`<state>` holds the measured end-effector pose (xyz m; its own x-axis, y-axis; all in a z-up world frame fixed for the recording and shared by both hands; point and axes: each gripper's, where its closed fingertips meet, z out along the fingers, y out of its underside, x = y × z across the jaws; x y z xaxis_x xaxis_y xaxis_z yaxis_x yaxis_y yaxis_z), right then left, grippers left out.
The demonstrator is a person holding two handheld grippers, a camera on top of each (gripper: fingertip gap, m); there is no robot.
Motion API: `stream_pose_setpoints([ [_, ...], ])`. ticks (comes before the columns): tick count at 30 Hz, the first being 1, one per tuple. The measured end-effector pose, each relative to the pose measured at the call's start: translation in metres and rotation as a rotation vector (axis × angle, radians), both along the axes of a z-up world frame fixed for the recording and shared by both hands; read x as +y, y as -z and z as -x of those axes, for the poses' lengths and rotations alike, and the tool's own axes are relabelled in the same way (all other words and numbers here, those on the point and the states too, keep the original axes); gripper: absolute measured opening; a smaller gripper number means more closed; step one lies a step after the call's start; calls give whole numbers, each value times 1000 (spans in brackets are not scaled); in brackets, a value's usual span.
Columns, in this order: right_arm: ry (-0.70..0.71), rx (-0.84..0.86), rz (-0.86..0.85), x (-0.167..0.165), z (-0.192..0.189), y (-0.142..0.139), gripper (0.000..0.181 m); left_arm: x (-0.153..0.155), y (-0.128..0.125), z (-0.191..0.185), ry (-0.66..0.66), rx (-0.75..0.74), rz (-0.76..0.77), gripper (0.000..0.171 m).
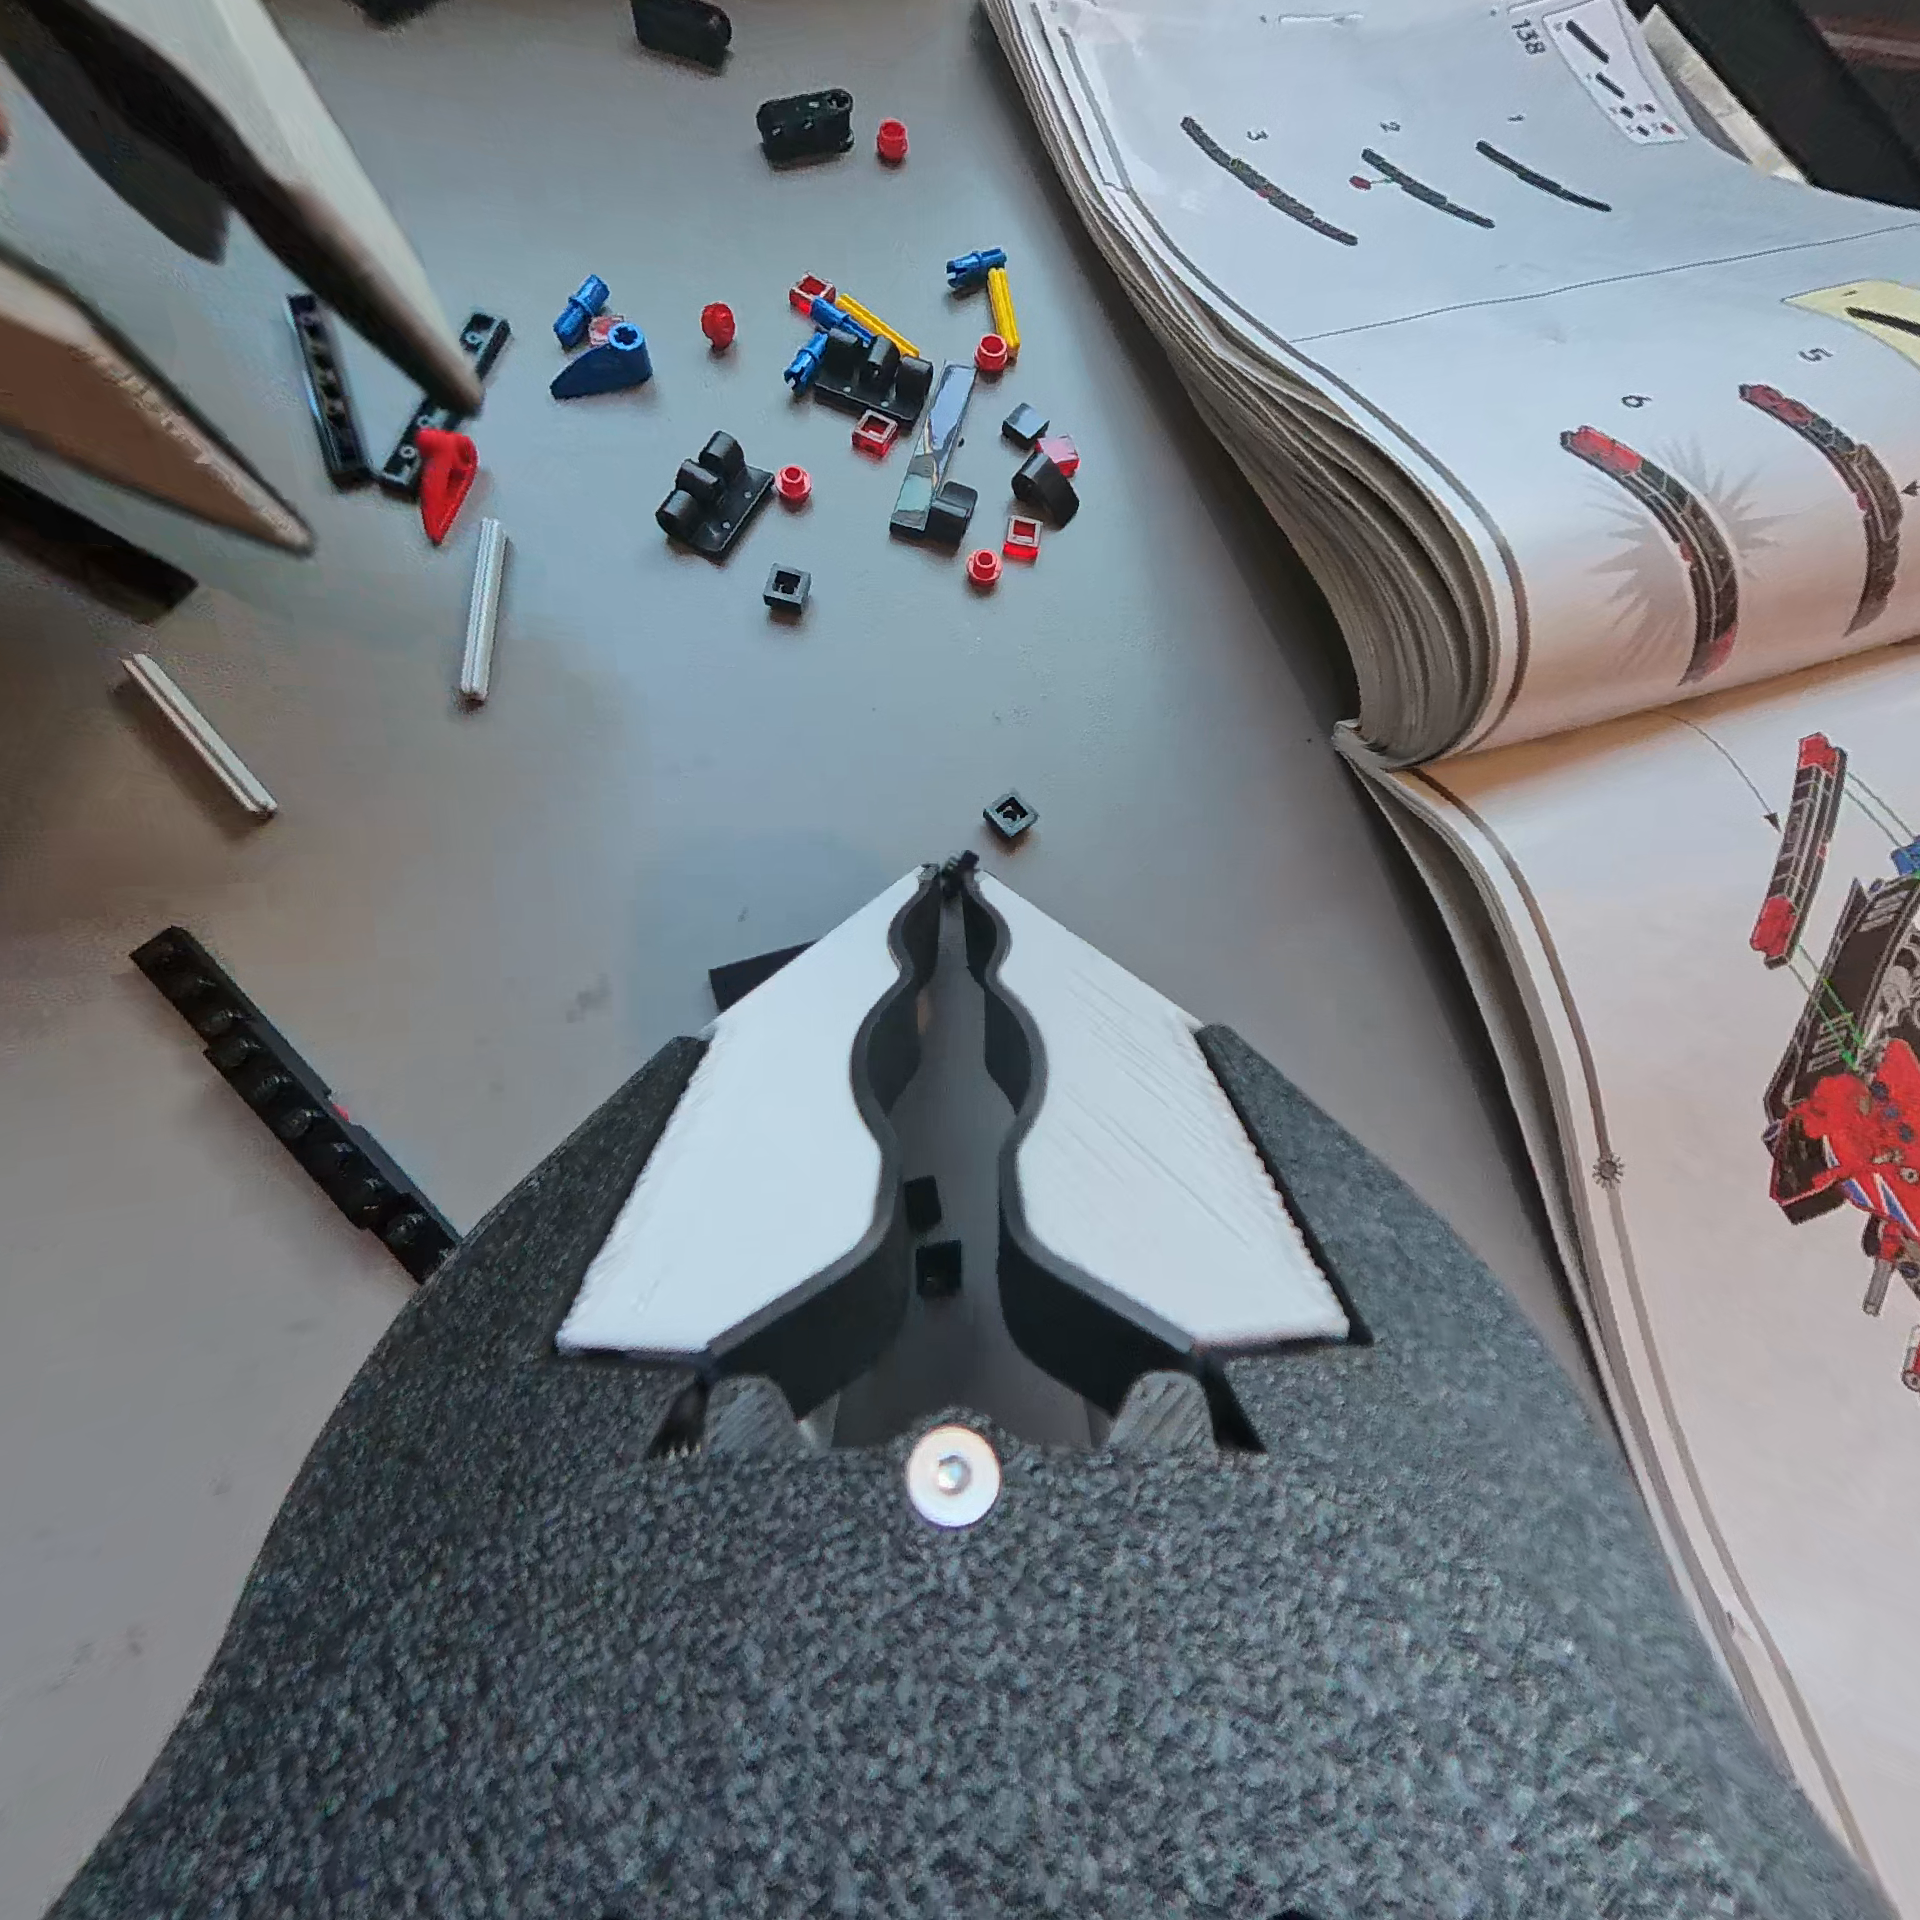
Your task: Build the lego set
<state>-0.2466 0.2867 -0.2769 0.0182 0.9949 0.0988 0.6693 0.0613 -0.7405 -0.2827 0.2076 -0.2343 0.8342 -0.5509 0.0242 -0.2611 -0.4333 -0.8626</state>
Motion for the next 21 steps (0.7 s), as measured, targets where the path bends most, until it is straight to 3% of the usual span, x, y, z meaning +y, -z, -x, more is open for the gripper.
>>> stream_pose_setpoints([
  [9,4,58,67,0,0,-11,6,22,-26,79,-394,-133,-84,24],
  [14,33,106,47,4,4,-21,7,23,-26,89,-440,-118,-93,23],
  [21,60,130,60,8,17,-29,11,29,-16,103,-464,11,-64,21],
])
